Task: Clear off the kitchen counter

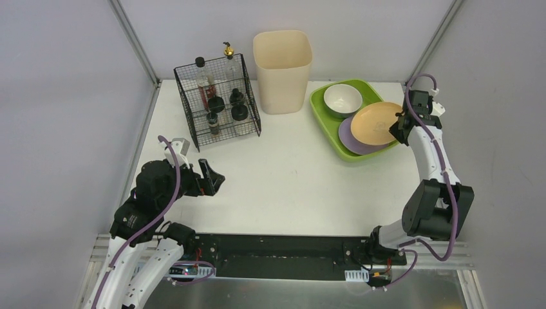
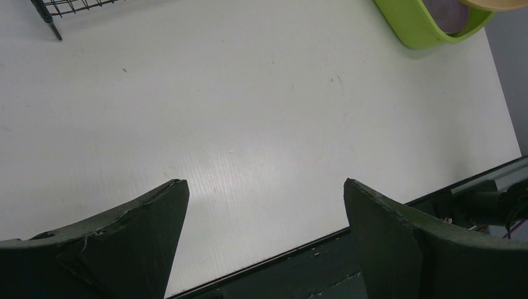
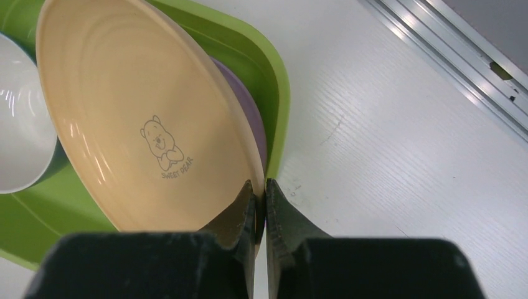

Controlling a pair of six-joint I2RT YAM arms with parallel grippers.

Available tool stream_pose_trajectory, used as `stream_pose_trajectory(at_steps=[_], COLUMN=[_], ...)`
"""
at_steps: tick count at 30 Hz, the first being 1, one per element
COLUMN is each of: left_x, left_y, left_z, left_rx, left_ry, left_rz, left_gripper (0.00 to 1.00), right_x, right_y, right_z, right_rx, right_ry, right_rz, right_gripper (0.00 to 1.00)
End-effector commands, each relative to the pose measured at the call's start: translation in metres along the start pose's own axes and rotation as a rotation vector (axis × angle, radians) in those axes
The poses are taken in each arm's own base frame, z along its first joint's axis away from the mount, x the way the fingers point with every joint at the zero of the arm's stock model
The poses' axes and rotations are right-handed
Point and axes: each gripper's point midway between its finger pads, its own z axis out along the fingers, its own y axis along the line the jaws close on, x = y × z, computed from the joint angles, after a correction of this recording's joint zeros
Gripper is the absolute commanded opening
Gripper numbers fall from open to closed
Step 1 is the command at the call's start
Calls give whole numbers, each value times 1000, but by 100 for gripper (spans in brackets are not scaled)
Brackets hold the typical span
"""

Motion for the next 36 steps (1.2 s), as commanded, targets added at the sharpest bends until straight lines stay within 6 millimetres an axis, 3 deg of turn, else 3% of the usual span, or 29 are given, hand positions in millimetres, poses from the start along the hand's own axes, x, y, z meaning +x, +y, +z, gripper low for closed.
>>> stream_pose_trajectory(at_steps=[1, 17, 23, 25, 29, 36], left_x=[0, 0, 0, 0, 0, 0], left_y=[-2, -2, -2, -2, -2, -3], left_z=[-1, 0, 0, 0, -1, -2], left_rx=[18, 20, 19, 18, 19, 23], left_ry=[-2, 1, -2, -2, -5, -6], left_rz=[5, 6, 6, 6, 6, 6], left_gripper=[100, 100, 100, 100, 100, 100], right_x=[-10, 30, 41, 41, 35, 28], right_y=[20, 39, 43, 44, 43, 31], right_z=[11, 61, 64, 62, 54, 39], right_rx=[-63, -76, -97, -101, -100, -54], right_ry=[-7, 145, 193, 195, 191, 178], right_rz=[72, 102, 106, 105, 97, 40], right_gripper=[0, 1, 36, 43, 51, 56])
